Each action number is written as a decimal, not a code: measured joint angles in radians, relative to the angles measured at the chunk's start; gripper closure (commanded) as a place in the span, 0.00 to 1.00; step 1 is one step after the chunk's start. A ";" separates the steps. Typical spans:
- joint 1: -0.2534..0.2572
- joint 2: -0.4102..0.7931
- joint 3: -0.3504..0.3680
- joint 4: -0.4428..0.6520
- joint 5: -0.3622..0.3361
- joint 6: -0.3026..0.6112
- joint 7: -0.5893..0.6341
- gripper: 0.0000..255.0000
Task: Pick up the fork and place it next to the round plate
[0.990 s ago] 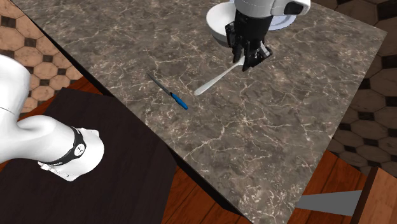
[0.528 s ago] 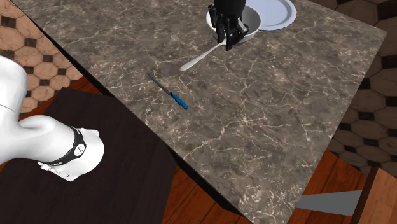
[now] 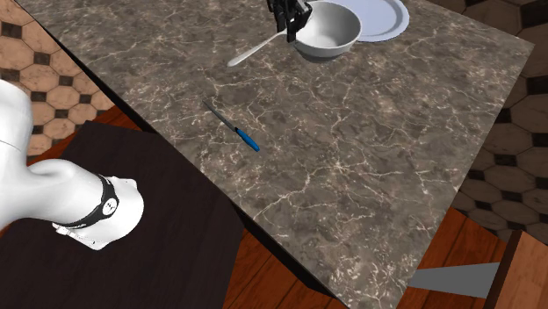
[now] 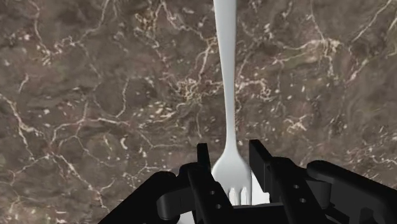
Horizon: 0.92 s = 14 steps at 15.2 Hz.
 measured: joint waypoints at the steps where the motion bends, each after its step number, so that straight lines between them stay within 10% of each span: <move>1: 0.013 0.005 0.010 0.009 -0.006 -0.005 0.026 1.00; 14: 0.082 0.119 0.044 0.012 -0.085 0.091 0.173 1.00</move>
